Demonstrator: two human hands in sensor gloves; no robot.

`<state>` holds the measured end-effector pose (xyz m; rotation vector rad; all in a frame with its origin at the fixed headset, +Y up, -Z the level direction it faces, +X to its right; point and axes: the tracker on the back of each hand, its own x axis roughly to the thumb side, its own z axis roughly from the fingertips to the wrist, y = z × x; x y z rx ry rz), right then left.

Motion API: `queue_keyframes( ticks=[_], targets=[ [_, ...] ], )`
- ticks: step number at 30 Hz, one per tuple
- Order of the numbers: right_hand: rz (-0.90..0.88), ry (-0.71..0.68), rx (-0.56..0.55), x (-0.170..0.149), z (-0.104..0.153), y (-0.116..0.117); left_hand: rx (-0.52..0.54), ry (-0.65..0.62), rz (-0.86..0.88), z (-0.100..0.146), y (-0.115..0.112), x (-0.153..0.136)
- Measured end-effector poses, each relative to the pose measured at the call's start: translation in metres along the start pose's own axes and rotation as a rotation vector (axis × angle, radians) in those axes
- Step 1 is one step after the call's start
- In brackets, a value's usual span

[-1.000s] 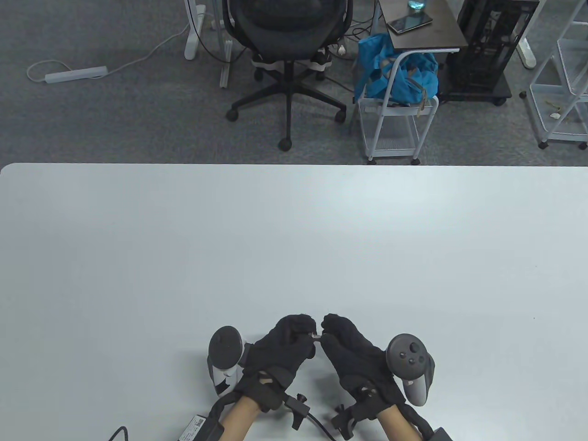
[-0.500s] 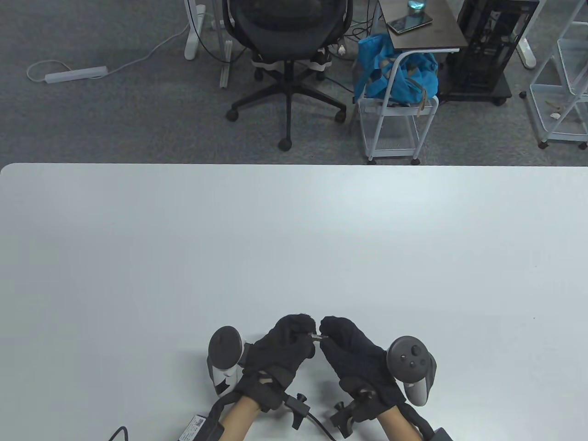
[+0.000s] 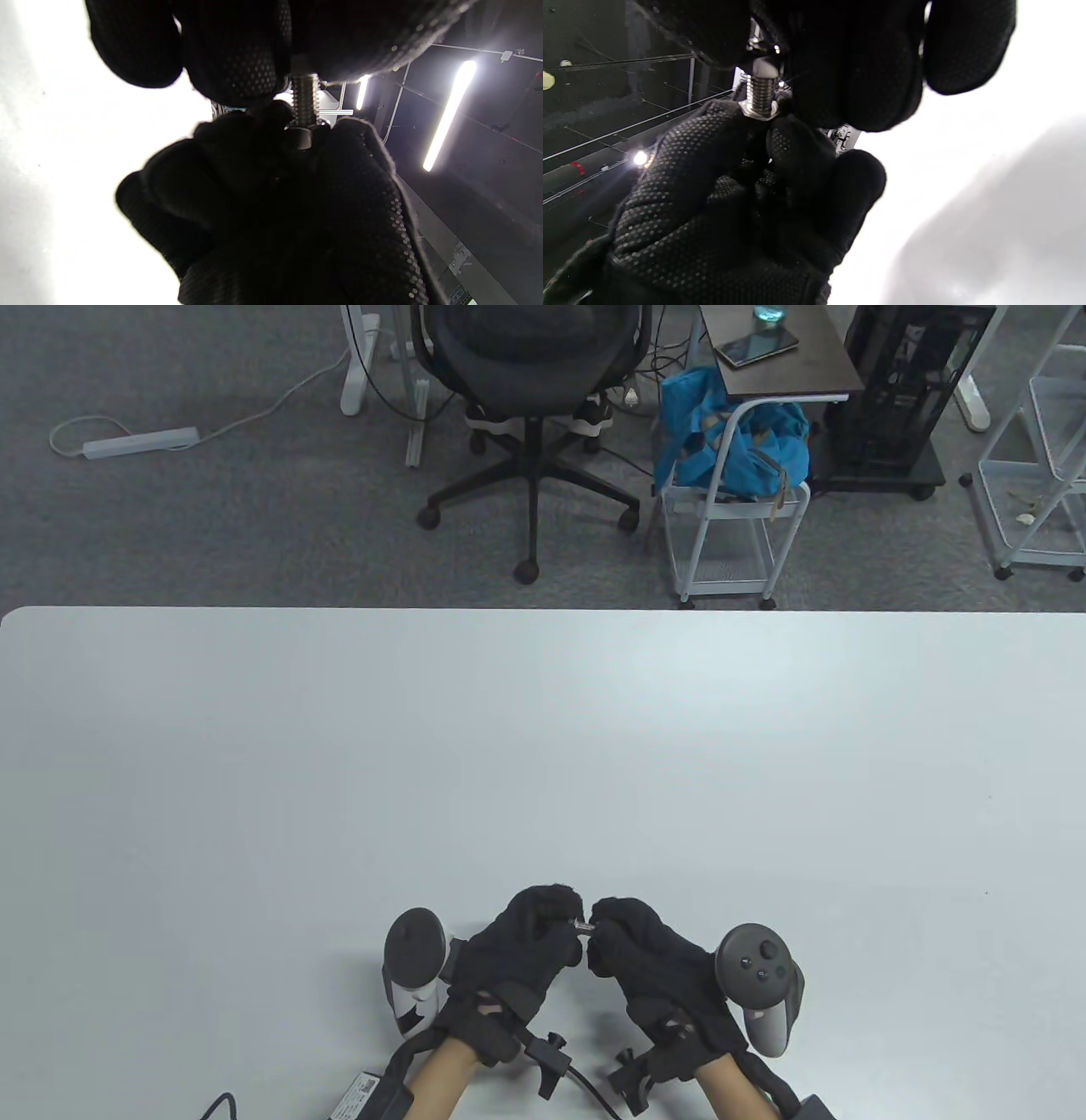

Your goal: Unscrew nut from screw

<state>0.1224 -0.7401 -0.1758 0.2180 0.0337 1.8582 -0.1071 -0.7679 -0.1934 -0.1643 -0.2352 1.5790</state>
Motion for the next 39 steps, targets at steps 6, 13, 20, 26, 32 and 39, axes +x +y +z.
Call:
queue_keyframes(
  ticks=[6, 13, 20, 26, 32, 39],
  targets=[
    [-0.012, -0.028, -0.011, 0.002, 0.0, -0.002, -0.029, 0.002, -0.001, -0.001, 0.0, -0.001],
    [-0.023, -0.05, 0.037, 0.006, 0.0, -0.001, -0.006, 0.01, -0.01, 0.0, 0.0, 0.0],
    [-0.042, -0.035, 0.027, 0.002, 0.0, -0.001, 0.0, 0.005, -0.012, 0.0, 0.0, 0.0],
    [-0.028, 0.053, 0.034, -0.006, -0.001, -0.001, -0.009, -0.003, -0.017, 0.0, -0.001, -0.001],
    [0.006, -0.001, 0.003, 0.001, -0.001, -0.001, -0.038, -0.005, -0.037, -0.001, -0.002, -0.001],
    [0.02, -0.042, -0.021, 0.005, 0.0, -0.003, -0.054, 0.002, -0.045, -0.001, -0.002, -0.002]
  ],
)
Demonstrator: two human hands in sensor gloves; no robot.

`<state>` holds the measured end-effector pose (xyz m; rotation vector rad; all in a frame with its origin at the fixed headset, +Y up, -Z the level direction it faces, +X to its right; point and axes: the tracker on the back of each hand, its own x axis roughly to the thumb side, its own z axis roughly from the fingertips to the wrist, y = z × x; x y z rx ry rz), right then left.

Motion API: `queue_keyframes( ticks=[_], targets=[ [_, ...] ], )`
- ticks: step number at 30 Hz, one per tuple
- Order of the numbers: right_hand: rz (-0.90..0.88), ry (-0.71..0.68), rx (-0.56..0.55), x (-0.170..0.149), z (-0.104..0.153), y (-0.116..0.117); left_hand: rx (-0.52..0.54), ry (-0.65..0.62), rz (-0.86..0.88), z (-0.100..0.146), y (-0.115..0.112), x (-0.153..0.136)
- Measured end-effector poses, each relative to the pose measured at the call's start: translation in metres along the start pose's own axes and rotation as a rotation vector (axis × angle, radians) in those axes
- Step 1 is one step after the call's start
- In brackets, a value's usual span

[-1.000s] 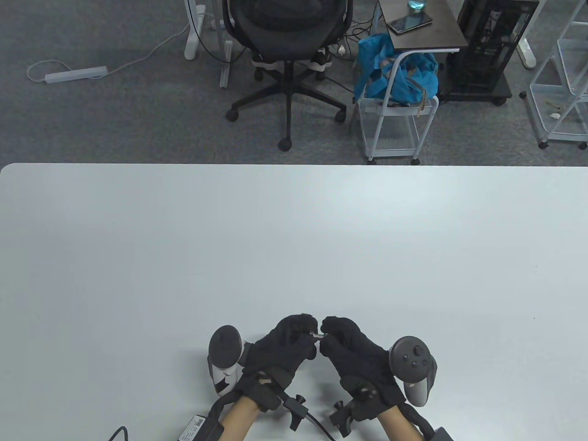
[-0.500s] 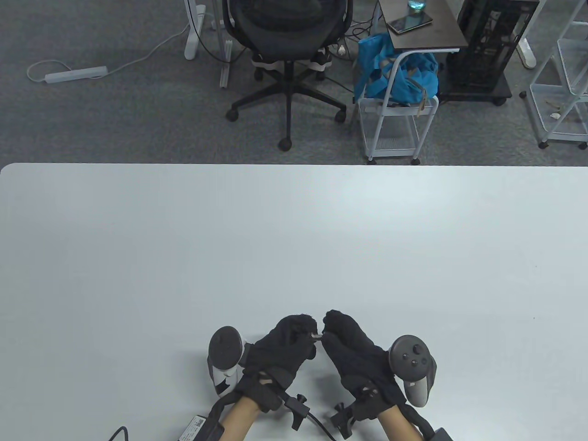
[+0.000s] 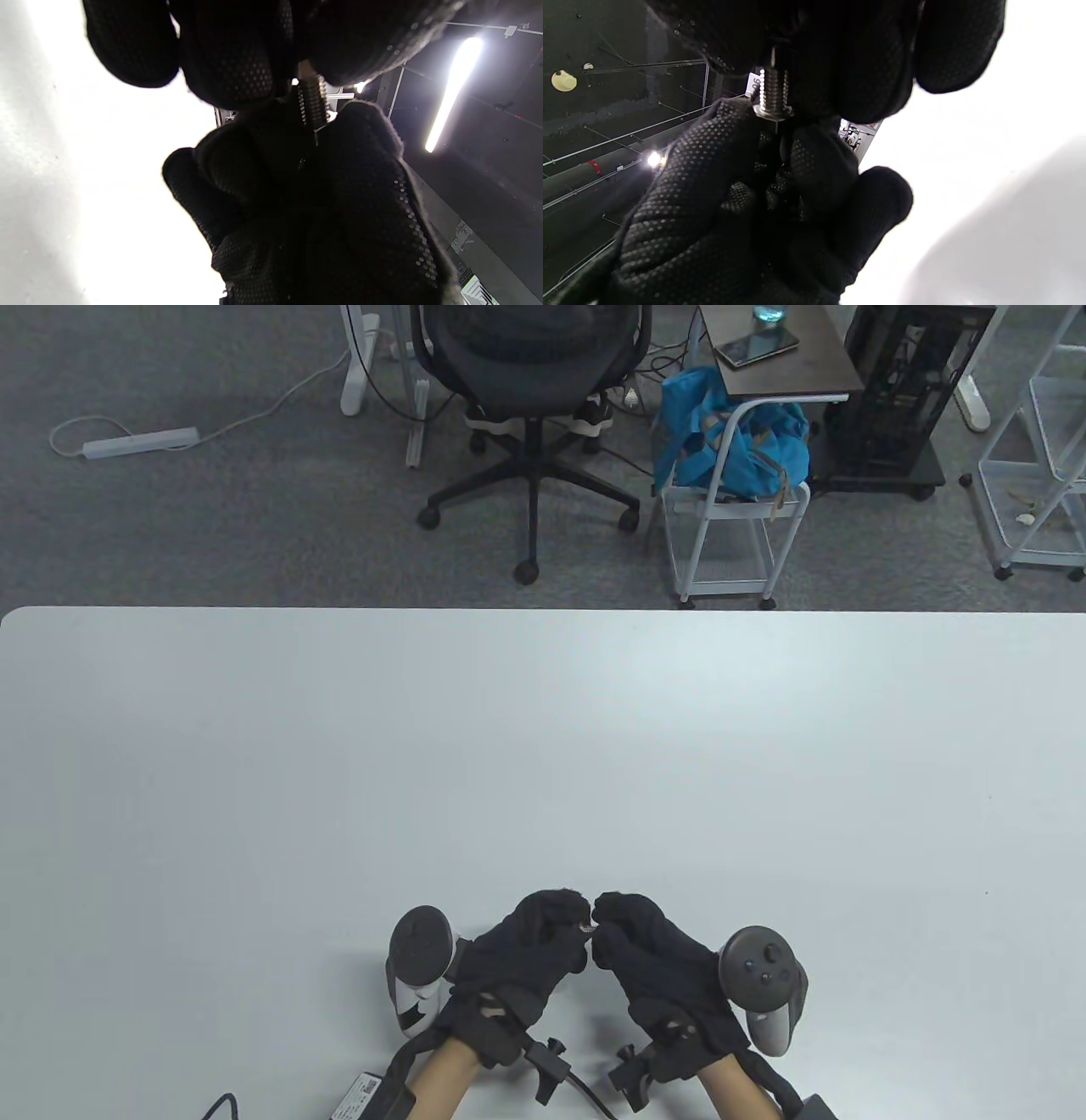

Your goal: Unscrew nut from screw

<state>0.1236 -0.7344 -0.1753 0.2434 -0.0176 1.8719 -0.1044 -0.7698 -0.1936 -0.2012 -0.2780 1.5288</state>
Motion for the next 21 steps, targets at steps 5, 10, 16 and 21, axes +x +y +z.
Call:
queue_keyframes(
  ticks=[5, 10, 16, 21],
  targets=[
    [-0.004, -0.032, 0.018, 0.003, 0.0, 0.001, 0.034, 0.004, -0.001, 0.0, 0.0, 0.0],
    [-0.022, -0.005, 0.059, 0.0, -0.002, 0.002, 0.047, 0.008, 0.008, 0.001, 0.001, -0.001],
    [-0.023, 0.109, 0.071, -0.012, 0.0, 0.004, 0.042, -0.004, -0.001, 0.001, 0.001, 0.0],
    [-0.022, 0.084, 0.052, -0.009, 0.0, 0.004, 0.038, -0.003, -0.004, 0.0, 0.0, -0.001]
  ],
)
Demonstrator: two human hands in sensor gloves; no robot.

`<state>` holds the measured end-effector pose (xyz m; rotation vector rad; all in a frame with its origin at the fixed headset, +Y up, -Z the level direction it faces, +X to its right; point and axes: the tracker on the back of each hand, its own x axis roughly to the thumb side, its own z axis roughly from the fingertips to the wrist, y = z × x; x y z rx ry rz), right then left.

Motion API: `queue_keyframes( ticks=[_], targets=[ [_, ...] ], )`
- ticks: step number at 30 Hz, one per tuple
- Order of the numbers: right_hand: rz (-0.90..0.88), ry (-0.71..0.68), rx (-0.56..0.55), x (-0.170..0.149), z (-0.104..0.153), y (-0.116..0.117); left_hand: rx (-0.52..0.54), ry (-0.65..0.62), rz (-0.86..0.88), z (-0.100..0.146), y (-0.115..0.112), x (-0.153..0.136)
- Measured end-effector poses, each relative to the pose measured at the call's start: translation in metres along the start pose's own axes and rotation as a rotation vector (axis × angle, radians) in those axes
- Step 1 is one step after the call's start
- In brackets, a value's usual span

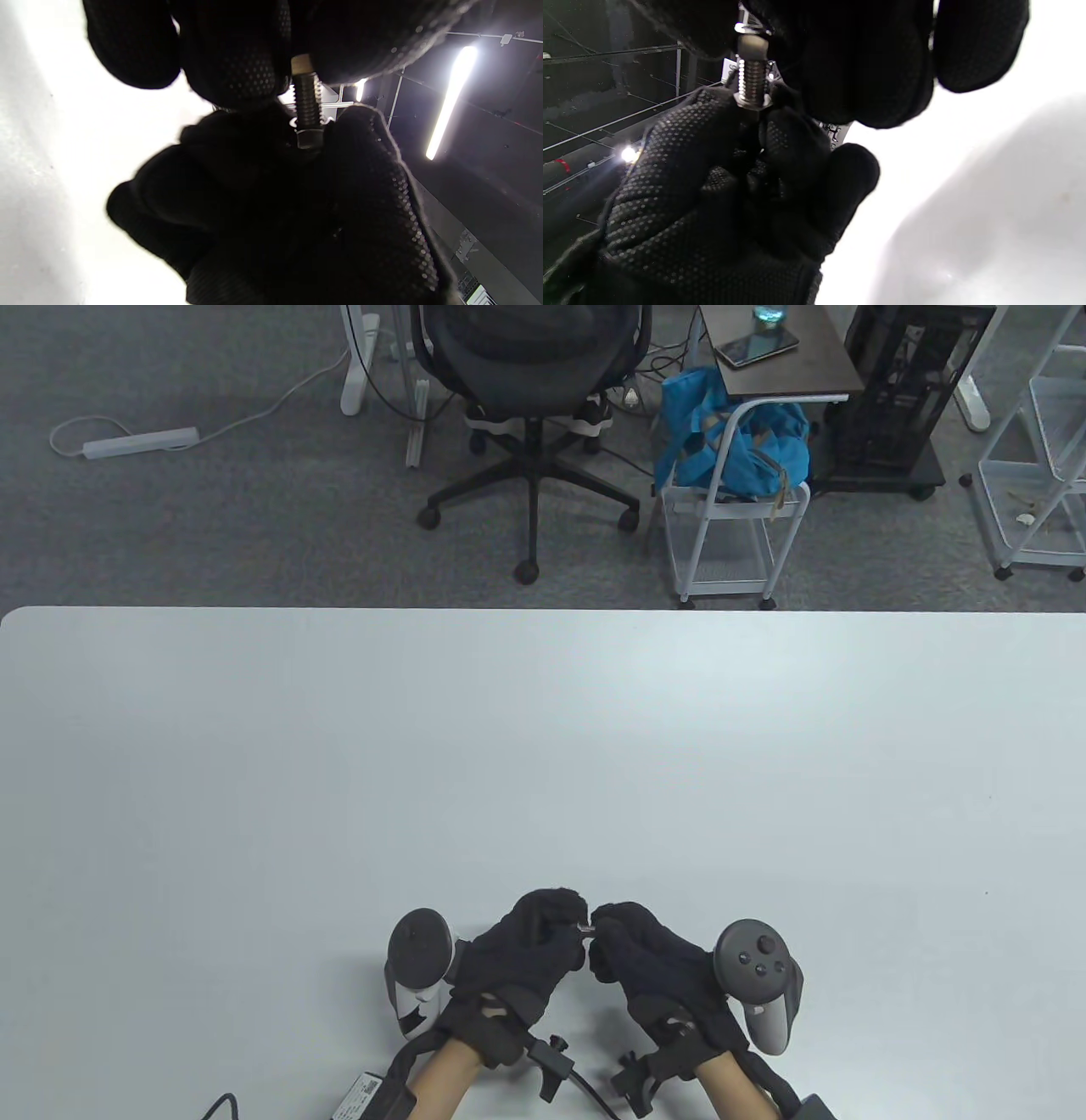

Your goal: Unscrew nut from screw

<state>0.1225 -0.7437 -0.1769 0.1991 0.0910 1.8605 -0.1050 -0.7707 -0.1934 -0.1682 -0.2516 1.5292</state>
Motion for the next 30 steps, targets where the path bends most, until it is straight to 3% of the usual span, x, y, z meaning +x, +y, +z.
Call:
queue_keyframes(
  ticks=[8, 21, 30],
  targets=[
    [0.04, -0.096, -0.033, 0.0087, 0.0007, -0.0019, -0.006, -0.002, 0.003, -0.0001, -0.0008, 0.0005],
    [0.048, -0.122, -0.064, 0.0101, 0.0019, -0.0026, 0.002, 0.002, 0.011, 0.0, -0.0004, -0.0001],
    [0.03, -0.062, 0.016, 0.0043, 0.0001, -0.0008, 0.013, 0.003, 0.017, 0.0004, 0.0003, -0.0001]
  ],
)
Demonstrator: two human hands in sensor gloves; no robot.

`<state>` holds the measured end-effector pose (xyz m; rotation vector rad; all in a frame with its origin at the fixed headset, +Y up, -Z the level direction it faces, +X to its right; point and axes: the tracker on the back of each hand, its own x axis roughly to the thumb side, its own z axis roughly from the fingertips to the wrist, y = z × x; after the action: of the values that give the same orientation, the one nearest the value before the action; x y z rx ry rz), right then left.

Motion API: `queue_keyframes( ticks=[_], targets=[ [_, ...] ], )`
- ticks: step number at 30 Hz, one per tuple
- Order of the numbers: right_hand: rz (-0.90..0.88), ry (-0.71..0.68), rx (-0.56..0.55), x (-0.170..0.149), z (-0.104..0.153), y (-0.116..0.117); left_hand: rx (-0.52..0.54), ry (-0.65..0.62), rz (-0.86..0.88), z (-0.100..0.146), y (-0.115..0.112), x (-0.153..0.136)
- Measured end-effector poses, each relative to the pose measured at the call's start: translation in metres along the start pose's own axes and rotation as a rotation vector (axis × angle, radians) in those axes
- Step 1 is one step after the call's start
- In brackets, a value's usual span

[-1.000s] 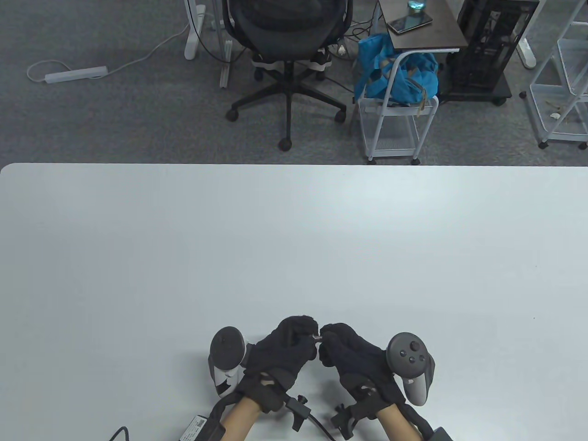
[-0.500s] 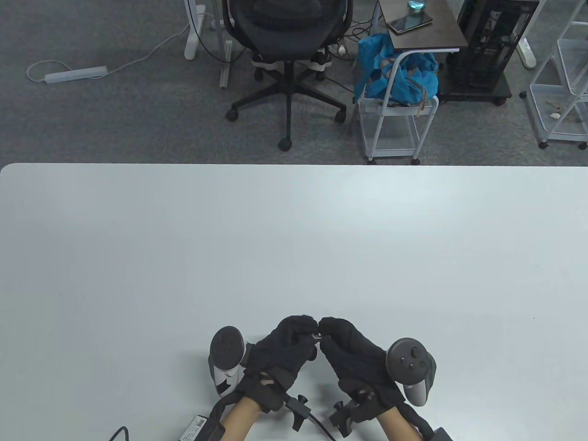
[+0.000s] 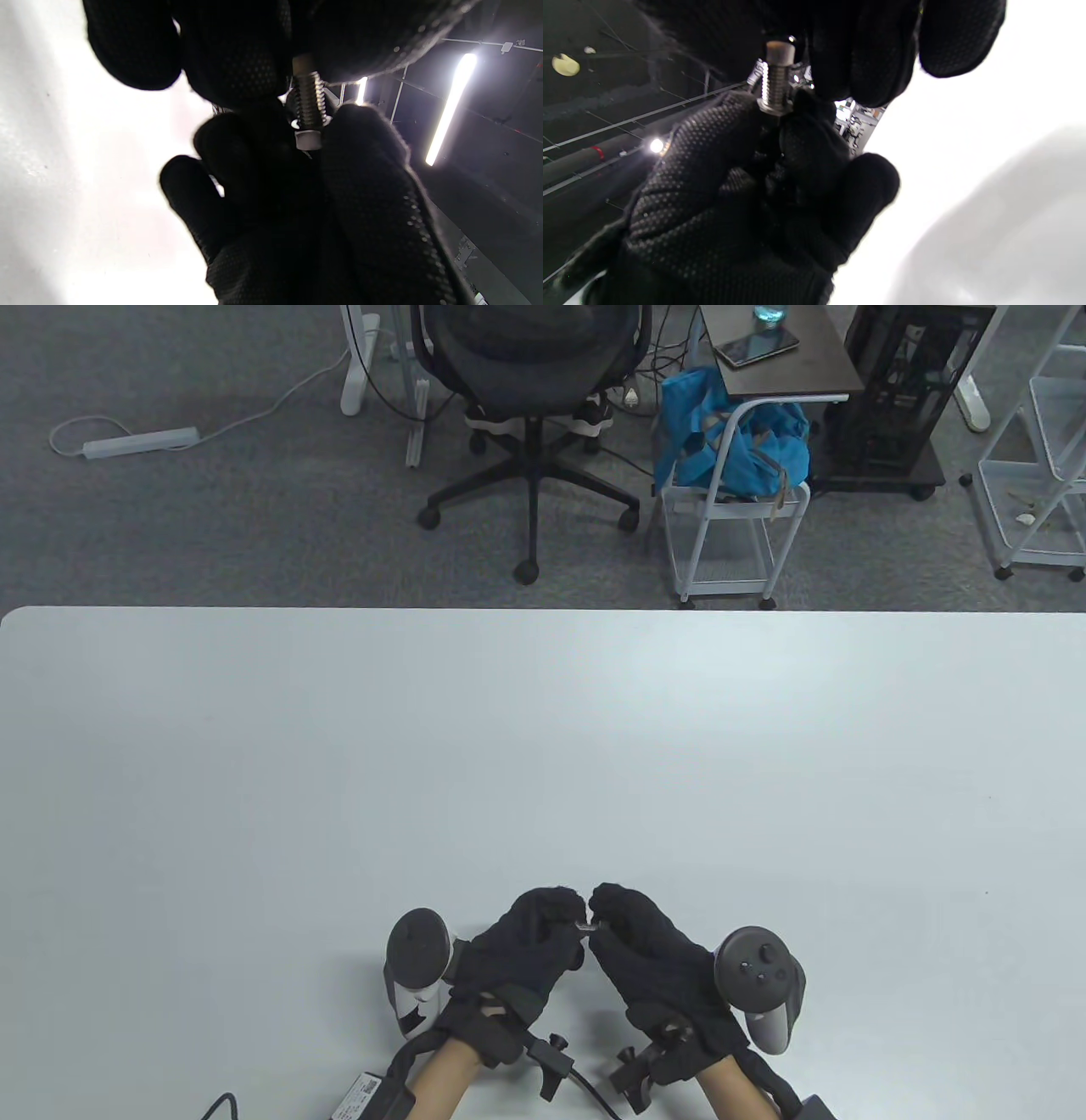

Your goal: Unscrew nut from screw

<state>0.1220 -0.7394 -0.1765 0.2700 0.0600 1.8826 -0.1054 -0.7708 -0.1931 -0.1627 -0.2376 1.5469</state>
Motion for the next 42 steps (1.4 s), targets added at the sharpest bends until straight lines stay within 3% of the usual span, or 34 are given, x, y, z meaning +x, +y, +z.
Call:
queue_keyframes(
  ticks=[6, 21, 36, 42],
  targets=[
    [-0.055, 0.105, -0.005, -0.011, 0.0, -0.001, -0.003, -0.011, -0.012, 0.0, 0.0, 0.001],
    [0.004, -0.023, -0.032, 0.003, 0.0, -0.001, -0.005, 0.002, -0.005, 0.0, 0.0, 0.001],
    [-0.001, -0.04, -0.05, 0.0, 0.0, -0.002, -0.004, 0.007, 0.003, 0.0, 0.0, 0.001],
    [-0.028, 0.019, 0.003, -0.005, 0.0, 0.001, 0.002, 0.001, 0.003, 0.0, 0.0, 0.002]
  ],
)
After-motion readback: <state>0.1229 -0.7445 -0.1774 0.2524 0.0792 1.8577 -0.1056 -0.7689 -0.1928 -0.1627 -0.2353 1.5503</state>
